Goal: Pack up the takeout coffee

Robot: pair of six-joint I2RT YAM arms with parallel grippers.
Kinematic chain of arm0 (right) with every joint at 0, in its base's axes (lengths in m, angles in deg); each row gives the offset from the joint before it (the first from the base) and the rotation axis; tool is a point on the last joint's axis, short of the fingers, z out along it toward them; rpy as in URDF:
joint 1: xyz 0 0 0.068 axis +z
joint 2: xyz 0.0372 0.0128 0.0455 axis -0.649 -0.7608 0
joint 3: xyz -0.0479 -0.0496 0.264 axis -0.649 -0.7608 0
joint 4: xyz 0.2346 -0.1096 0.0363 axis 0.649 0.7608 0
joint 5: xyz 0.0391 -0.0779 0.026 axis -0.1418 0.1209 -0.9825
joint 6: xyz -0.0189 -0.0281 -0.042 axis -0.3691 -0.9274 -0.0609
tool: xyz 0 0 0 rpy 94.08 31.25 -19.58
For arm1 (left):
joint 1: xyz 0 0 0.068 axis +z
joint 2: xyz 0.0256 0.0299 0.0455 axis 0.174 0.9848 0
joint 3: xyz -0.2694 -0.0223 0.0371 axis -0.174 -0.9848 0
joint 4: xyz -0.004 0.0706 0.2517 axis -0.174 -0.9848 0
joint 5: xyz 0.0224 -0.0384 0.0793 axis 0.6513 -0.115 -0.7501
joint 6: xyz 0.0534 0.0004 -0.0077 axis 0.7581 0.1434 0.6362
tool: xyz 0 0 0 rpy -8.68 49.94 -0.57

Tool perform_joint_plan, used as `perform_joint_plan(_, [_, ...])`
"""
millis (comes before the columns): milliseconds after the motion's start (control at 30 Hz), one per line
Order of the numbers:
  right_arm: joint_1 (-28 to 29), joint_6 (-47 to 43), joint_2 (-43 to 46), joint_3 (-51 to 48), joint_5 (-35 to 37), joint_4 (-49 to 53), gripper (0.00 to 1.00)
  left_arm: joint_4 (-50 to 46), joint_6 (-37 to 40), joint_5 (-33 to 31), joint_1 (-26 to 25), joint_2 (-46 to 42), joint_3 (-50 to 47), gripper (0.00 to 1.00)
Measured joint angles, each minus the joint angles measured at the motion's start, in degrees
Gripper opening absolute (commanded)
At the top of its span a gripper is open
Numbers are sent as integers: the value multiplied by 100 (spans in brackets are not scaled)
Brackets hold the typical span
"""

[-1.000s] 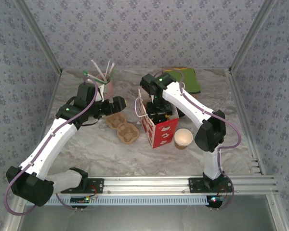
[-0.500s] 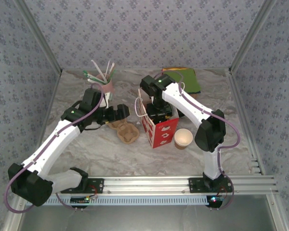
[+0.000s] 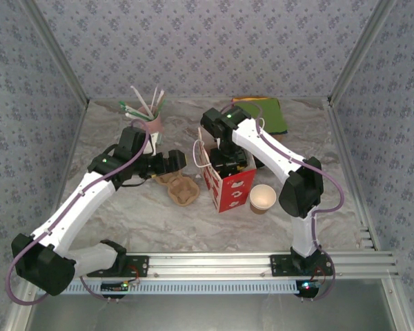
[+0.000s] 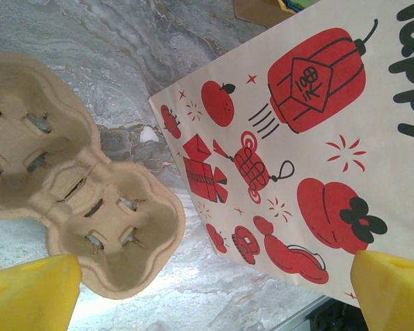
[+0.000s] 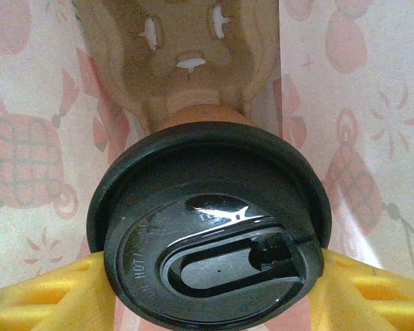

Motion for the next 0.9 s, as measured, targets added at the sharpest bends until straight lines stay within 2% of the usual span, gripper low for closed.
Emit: perform_joint_plan(900, [7, 0, 0, 155, 2, 232, 65, 68, -4, -2, -39, -31, -188, 100])
